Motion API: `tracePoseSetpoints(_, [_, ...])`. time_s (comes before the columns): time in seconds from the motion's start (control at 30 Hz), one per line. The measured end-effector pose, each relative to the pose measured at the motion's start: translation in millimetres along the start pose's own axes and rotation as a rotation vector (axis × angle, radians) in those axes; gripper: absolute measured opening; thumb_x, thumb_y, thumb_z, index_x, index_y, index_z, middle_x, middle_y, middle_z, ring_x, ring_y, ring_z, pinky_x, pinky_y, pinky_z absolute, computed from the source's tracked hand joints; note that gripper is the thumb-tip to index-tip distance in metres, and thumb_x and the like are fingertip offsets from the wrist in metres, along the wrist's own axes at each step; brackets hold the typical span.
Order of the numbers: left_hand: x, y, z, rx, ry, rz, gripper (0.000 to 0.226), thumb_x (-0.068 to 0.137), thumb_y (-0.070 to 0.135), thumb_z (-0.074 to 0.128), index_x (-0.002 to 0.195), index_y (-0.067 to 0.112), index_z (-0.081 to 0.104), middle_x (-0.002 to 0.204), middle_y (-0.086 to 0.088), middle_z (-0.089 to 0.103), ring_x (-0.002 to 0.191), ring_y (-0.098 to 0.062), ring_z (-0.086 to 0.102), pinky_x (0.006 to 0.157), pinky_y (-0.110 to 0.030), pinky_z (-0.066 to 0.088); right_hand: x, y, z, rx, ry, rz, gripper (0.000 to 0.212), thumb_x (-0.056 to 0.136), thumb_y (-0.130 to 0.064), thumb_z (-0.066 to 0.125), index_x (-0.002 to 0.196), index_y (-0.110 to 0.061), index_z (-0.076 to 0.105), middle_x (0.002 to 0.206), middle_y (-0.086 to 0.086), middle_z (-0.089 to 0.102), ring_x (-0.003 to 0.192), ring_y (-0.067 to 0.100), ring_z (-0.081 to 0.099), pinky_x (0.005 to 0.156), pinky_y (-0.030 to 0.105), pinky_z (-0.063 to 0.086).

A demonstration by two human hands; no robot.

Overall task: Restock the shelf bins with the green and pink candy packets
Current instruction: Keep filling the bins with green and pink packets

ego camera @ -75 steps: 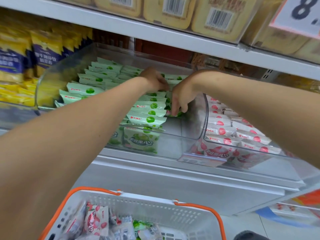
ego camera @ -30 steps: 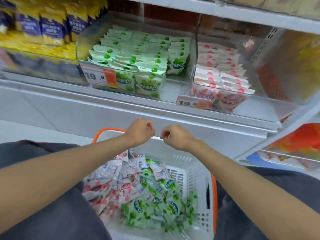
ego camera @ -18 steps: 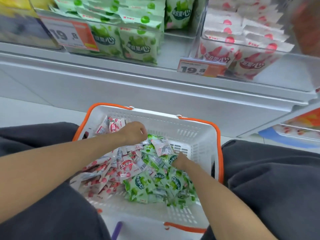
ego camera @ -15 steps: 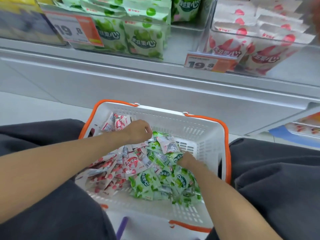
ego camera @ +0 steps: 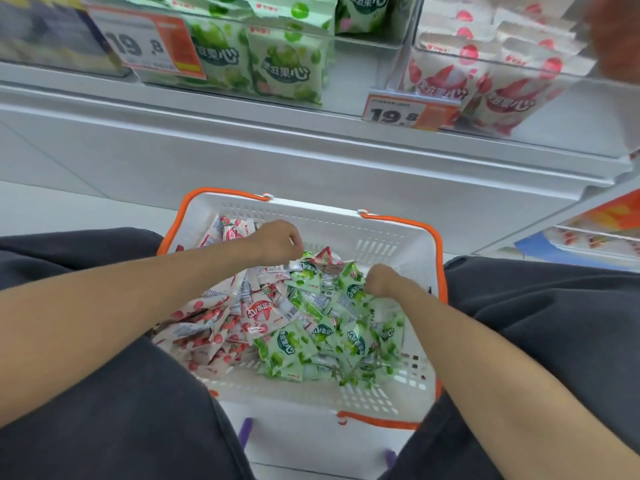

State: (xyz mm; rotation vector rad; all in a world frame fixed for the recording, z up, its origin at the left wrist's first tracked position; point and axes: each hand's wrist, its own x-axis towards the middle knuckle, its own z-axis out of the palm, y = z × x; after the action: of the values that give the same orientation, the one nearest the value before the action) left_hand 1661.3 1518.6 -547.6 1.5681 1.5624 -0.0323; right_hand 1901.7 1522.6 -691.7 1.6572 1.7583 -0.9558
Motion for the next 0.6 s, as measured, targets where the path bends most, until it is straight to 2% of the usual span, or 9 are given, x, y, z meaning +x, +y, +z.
tracePoseSetpoints(0.07, [-1.4, 6.6, -3.3, 0.01, 0.004, 0.026, 0.014, 0.094, 0.012, 0.058, 0.098, 0.004, 0.068, 0.091, 0.001, 0.059, 0.076, -0.011, 0.054, 0.075, -0.026, 0.042, -28.1, -10.5, -43.2, -0.046, 0.023, -0.078, 0.035, 0.096, -0.013, 0.05, 0.062, -0.01, 0.042, 0.069, 0.002, 0.044, 0.061, 0.017, 0.05, 0.047, 0.021, 0.036])
tracePoseSetpoints(0.13, [-3.8, 12.9, -6.1, 0.029, 0.001, 0.049, 0.018, 0.097, 0.026, 0.057, 0.092, 0.01, 0.064, 0.089, 0.0, 0.053, 0.084, -0.017, 0.051, 0.075, -0.027, 0.039, -59.0, -23.4, -82.1, -0.004, -0.023, -0.14, 0.029, 0.095, -0.013, 0.054, 0.066, -0.01, 0.049, 0.072, 0.003, 0.048, 0.061, 0.016, 0.053, 0.049, 0.021, 0.044])
tracePoseSetpoints(0.23, [-7.9, 21.1, -7.1, 0.005, -0.004, 0.085, 0.039, 0.097, 0.058, 0.04, 0.076, 0.025, 0.043, 0.095, -0.002, 0.044, 0.088, -0.019, 0.045, 0.067, -0.027, 0.034, -113.9, -44.8, -126.0, 0.171, -0.105, -0.253, 0.033, 0.095, -0.013, 0.059, 0.064, -0.013, 0.046, 0.066, 0.0, 0.043, 0.057, 0.013, 0.046, 0.053, 0.021, 0.044])
tracePoseSetpoints(0.27, [-11.0, 24.3, -7.0, -0.039, 0.005, 0.103, 0.045, 0.096, 0.062, 0.035, 0.077, 0.023, 0.048, 0.095, -0.003, 0.049, 0.087, -0.02, 0.049, 0.069, -0.029, 0.036, -132.0, -50.1, -136.1, 0.258, -0.124, -0.285, 0.035, 0.095, -0.012, 0.059, 0.063, -0.014, 0.043, 0.062, -0.002, 0.042, 0.055, 0.012, 0.042, 0.055, 0.021, 0.042])
tracePoseSetpoints(0.33, [-14.6, 30.9, -8.5, -0.215, 0.026, 0.136, 0.06, 0.096, 0.062, 0.037, 0.085, 0.01, 0.064, 0.087, -0.007, 0.065, 0.079, -0.016, 0.061, 0.071, -0.028, 0.045, -162.0, -55.4, -149.2, 0.415, -0.117, -0.325, 0.033, 0.096, -0.01, 0.058, 0.065, -0.014, 0.047, 0.055, -0.008, 0.048, 0.052, 0.006, 0.046, 0.057, 0.019, 0.044])
tracePoseSetpoints(0.37, [-16.6, 34.8, -9.8, -0.328, 0.049, 0.155, 0.061, 0.096, 0.059, 0.041, 0.084, 0.004, 0.065, 0.08, -0.008, 0.067, 0.071, -0.013, 0.064, 0.066, -0.026, 0.05, -171.8, -56.5, -152.9, 0.488, -0.088, -0.342, 0.029, 0.096, -0.009, 0.058, 0.068, -0.013, 0.052, 0.056, -0.01, 0.053, 0.054, 0.004, 0.052, 0.059, 0.018, 0.047])
tracePoseSetpoints(0.43, [-19.6, 41.0, -14.4, -0.511, 0.177, 0.188, 0.053, 0.096, 0.053, 0.048, 0.074, 0.006, 0.06, 0.068, -0.007, 0.064, 0.064, -0.015, 0.064, 0.06, -0.028, 0.056, -181.9, -59.4, -157.3, 0.694, 0.039, -0.373, 0.016, 0.093, -0.013, 0.063, 0.079, -0.006, 0.062, 0.071, 0.0, 0.066, 0.071, 0.011, 0.064, 0.071, 0.023, 0.055])
tracePoseSetpoints(0.5, [-19.0, 45.4, -21.0, -0.638, 0.387, 0.175, 0.049, 0.097, 0.049, 0.049, 0.067, 0.011, 0.056, 0.067, -0.006, 0.062, 0.067, -0.022, 0.064, 0.066, -0.036, 0.058, -184.6, -65.2, -160.3, 0.996, 0.151, -0.369, 0.026, 0.088, -0.023, 0.07, 0.1, 0.0, 0.068, 0.094, 0.012, 0.073, 0.093, 0.025, 0.069, 0.088, 0.033, 0.056])
tracePoseSetpoints(0.6, [-20.6, 56.0, -27.2, -0.764, 0.534, 0.173, 0.046, 0.098, 0.046, 0.05, 0.074, 0.009, 0.059, 0.073, -0.008, 0.064, 0.071, -0.025, 0.066, 0.067, -0.039, 0.06, -186.7, -83.6, -157.1, 1.15, 0.176, -0.366, 0.034, 0.084, -0.026, 0.074, 0.113, -0.008, 0.068, 0.104, 0.009, 0.074, 0.096, 0.023, 0.071, 0.088, 0.037, 0.057])
